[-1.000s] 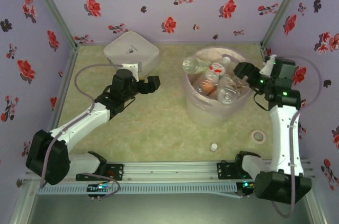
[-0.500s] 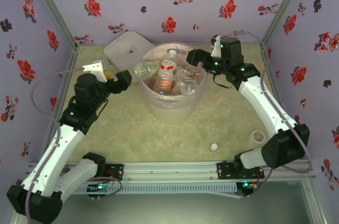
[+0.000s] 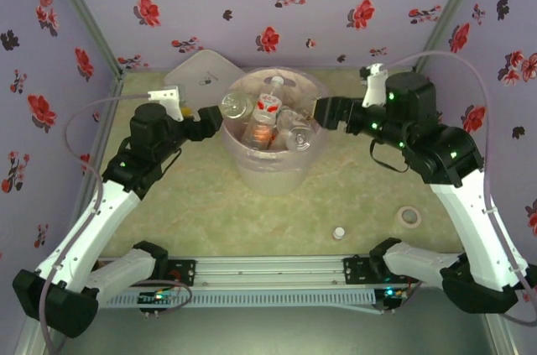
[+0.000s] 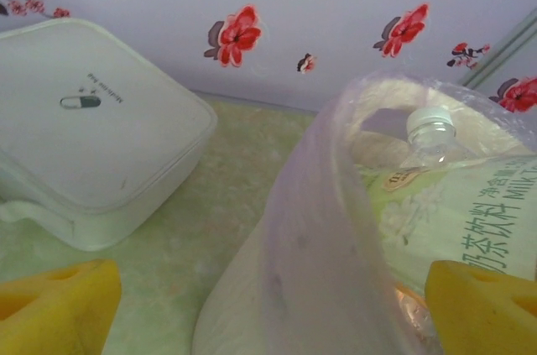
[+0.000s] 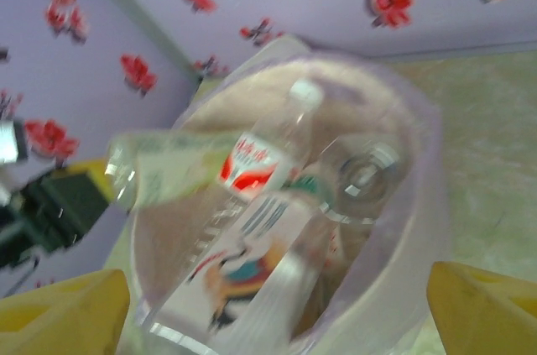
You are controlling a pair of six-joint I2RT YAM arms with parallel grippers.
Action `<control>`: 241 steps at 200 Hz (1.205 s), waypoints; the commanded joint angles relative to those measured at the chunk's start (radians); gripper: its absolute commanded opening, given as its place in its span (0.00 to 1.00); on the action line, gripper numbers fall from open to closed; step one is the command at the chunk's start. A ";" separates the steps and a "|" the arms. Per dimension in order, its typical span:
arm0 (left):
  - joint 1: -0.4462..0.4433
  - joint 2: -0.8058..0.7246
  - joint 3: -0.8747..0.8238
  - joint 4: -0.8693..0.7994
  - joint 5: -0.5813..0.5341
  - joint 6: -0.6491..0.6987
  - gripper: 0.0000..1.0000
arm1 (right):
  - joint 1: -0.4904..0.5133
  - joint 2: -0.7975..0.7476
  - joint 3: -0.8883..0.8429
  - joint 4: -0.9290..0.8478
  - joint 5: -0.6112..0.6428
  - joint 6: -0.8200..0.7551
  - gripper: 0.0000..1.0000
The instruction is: Put the plastic bottles in the bin
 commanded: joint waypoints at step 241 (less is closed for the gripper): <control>-0.104 0.096 0.188 -0.027 -0.087 0.196 0.92 | 0.201 0.135 0.091 0.112 0.306 -0.176 0.47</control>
